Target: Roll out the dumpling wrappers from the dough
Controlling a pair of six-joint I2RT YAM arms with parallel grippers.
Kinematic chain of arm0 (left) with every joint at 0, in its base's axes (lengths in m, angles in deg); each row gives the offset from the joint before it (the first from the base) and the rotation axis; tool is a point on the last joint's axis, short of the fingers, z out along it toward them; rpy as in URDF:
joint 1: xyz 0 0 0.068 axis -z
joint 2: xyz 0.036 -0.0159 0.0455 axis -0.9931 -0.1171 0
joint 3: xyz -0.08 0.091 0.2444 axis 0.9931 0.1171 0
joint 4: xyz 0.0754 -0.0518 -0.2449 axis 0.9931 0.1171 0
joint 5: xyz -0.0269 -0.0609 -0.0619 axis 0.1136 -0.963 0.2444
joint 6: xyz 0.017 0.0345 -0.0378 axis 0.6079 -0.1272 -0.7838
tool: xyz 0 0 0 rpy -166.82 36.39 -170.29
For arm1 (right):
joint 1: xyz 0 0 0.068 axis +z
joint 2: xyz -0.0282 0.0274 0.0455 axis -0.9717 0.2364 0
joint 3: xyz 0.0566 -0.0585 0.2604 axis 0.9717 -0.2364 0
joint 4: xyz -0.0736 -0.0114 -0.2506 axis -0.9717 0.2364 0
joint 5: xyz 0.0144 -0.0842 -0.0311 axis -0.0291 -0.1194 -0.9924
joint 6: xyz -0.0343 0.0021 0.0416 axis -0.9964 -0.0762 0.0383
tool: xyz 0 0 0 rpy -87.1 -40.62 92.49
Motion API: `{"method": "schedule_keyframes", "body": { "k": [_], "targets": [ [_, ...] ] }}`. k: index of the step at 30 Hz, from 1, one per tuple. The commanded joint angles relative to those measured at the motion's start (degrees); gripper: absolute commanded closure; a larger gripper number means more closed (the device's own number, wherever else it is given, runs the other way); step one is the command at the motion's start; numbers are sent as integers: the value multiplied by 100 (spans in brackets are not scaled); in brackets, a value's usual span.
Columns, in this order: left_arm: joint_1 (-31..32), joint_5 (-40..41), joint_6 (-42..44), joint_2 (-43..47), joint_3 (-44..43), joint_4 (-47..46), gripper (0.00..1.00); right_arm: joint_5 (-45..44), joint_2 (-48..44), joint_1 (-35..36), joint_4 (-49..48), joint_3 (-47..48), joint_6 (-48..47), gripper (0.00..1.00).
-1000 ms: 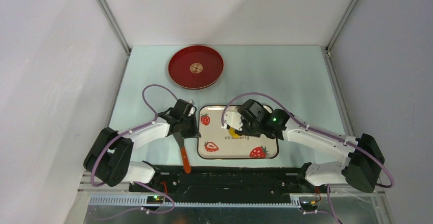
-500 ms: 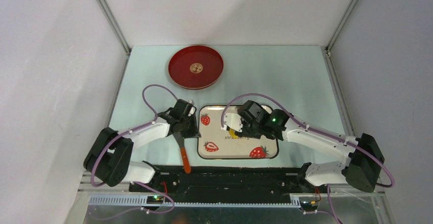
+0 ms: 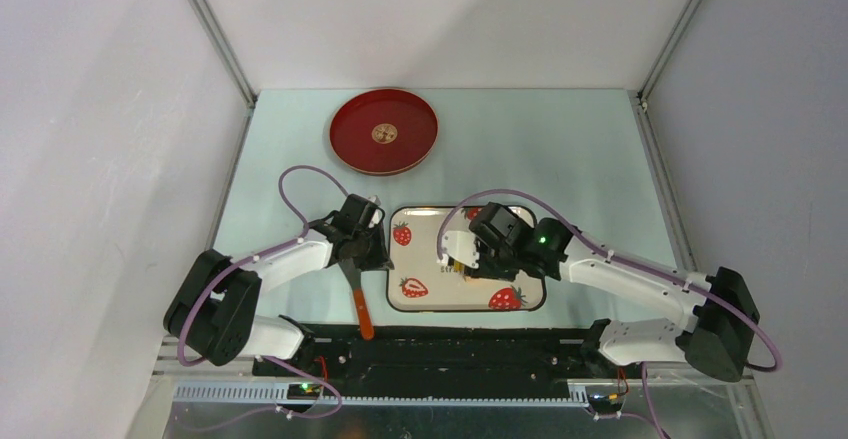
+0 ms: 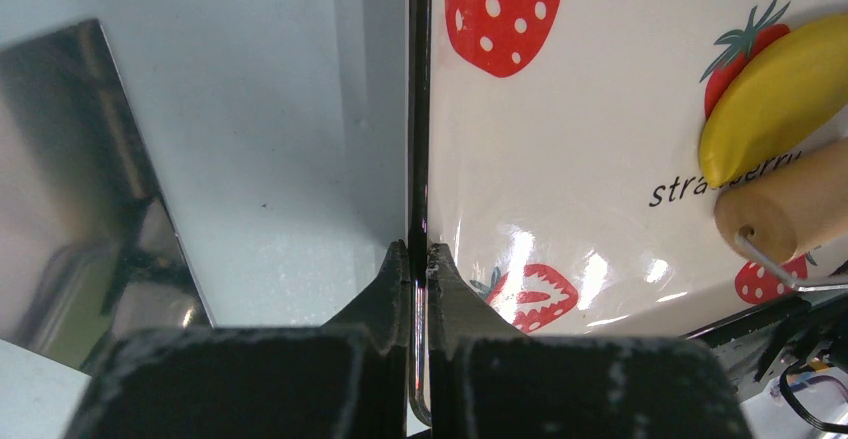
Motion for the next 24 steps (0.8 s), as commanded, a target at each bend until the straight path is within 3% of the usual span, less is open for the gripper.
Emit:
{"method": "schedule_keyframes", "body": {
  "k": [1,7,12,24],
  "targets": [
    [-120,777,337,-198,242,580,100,853,28,-27,1496,-363,310,100],
    [-120,768,341,-203,242,584,100,612,-1122,-536,690,75,303,100],
    [-120,773,351,-220,227,582,100,1064,-1848,-1185,-29,322,89,100],
    [-120,760,359,-237,218,584,100,1285,-258,-1215,-89,1296,-473,100]
  ]
}}
